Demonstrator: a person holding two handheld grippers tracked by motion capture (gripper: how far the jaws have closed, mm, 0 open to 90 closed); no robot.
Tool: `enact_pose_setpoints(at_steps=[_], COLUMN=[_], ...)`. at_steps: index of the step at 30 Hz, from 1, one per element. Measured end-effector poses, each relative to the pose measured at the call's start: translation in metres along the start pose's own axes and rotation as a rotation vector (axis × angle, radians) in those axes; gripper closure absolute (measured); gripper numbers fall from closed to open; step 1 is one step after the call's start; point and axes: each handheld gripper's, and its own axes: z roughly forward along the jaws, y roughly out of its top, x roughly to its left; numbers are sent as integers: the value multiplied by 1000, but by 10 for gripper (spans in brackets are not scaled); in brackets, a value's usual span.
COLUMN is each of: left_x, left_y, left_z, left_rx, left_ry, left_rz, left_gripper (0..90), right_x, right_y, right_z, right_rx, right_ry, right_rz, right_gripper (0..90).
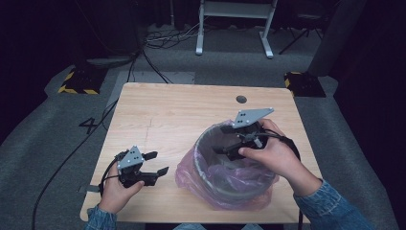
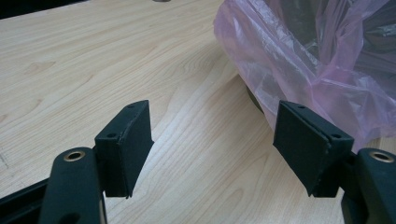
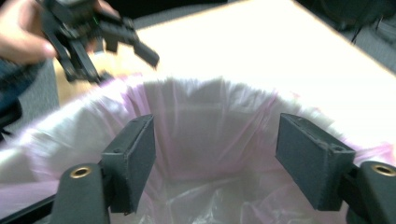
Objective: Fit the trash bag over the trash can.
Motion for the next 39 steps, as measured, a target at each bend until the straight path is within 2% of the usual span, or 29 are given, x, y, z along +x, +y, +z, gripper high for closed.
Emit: enact_pose_setpoints(at_steps=[5, 6, 8, 9, 10, 12, 16, 17, 19, 26, 30, 39], left_x=[1, 1, 1, 1, 0, 0, 0, 0, 1, 0, 1, 1], left_y=[0, 0, 0, 0, 1, 1, 2, 1, 0, 1, 0, 0], left_z=[1, 1, 1, 2, 2, 2, 2, 2, 3, 3, 2, 4], left_rx=[2, 1, -2, -3, 0, 0, 0, -2, 1, 1, -2, -2], left_ry=[-1, 0, -1, -1, -5, -5, -4, -6, -7, -10, -8, -13], left_rz=[-1, -2, -5, -6, -6, -3, 4, -7, -6, -2, -11, -15], left_gripper=[280, 280, 280, 280, 280, 280, 280, 280, 280, 280, 280, 280], right_x=[10, 17, 21, 28, 28, 34, 35, 35, 39, 44, 46, 43], right_y=[7, 9, 9, 9, 9, 7, 3, 3, -3, -17, -23, -34], right_z=[-18, -25, -27, -27, -27, -23, -19, -19, -11, 17, 29, 50], right_rx=[-45, -62, -65, -57, -57, -43, -34, -34, 3, 124, 198, 294], right_ry=[24, 40, 56, 93, 93, 117, 144, 144, 159, 161, 183, 188], right_rz=[-18, -44, -57, -82, -82, -118, -124, -124, -147, -219, -249, -250], right_gripper=[296, 299, 300, 300, 300, 304, 326, 326, 329, 333, 347, 326])
